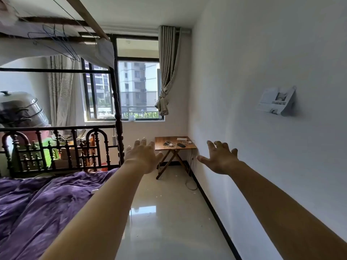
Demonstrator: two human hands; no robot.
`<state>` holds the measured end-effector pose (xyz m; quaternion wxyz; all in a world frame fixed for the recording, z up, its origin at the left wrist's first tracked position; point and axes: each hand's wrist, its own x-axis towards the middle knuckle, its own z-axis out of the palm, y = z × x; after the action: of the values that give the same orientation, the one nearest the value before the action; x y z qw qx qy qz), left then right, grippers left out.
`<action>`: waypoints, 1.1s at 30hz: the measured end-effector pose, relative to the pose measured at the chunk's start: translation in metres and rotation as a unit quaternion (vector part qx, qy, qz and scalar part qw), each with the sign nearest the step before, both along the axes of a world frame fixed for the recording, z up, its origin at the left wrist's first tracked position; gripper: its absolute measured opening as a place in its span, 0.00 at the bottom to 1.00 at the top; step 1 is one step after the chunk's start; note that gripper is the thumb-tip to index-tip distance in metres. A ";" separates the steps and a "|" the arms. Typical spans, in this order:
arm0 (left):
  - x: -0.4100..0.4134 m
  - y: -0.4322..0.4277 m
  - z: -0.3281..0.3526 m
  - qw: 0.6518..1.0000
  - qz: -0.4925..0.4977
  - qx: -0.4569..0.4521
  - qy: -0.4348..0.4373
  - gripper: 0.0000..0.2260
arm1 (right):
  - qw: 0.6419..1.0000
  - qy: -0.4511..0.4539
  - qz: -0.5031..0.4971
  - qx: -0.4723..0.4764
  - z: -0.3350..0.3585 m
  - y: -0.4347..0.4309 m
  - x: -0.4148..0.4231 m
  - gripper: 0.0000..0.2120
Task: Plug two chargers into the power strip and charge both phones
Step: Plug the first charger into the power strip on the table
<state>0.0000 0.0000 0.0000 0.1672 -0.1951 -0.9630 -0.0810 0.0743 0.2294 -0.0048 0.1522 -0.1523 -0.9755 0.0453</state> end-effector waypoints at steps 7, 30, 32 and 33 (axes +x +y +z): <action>-0.080 0.059 0.001 1.000 0.005 -0.008 -0.017 0.29 | 1.000 -0.003 0.017 0.006 0.003 0.048 -0.084 0.36; -0.482 0.204 0.016 0.998 -0.061 -0.011 -0.033 0.28 | 0.999 -0.025 -0.020 0.001 -0.003 0.166 -0.484 0.35; -0.515 0.220 0.011 0.997 -0.066 -0.022 -0.035 0.28 | 0.999 -0.032 -0.026 0.003 -0.006 0.180 -0.517 0.34; -0.533 0.228 0.009 0.997 -0.069 -0.024 -0.035 0.27 | 0.999 -0.035 -0.027 0.003 -0.007 0.188 -0.534 0.34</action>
<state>-0.5327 0.2282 0.0091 0.1225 -0.2623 -0.9542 -0.0757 -0.4597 0.4174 -0.0119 0.1193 -0.1792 -0.9760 0.0326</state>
